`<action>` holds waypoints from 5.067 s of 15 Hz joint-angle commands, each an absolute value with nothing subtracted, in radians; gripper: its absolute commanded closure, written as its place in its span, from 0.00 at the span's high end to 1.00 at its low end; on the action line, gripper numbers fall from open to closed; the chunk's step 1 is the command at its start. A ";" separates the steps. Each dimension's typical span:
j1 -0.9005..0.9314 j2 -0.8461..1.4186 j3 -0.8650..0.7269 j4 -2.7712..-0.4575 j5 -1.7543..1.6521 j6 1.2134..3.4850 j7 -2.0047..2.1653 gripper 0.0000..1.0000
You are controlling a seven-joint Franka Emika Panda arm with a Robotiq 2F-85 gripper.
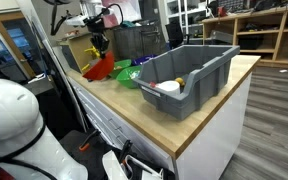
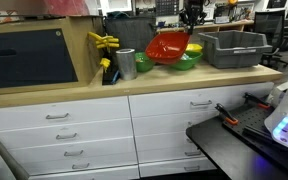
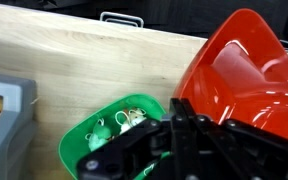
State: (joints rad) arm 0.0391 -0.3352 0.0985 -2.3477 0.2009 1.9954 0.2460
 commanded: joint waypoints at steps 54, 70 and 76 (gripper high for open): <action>0.070 -0.403 0.132 -2.066 -0.040 1.538 0.196 1.00; 0.072 -0.408 0.135 -2.000 -0.027 1.509 0.202 1.00; 0.072 -0.407 0.135 -2.000 -0.027 1.509 0.202 1.00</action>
State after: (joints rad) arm 0.0747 -0.4090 0.1321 -2.0036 -0.0276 1.5118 0.2028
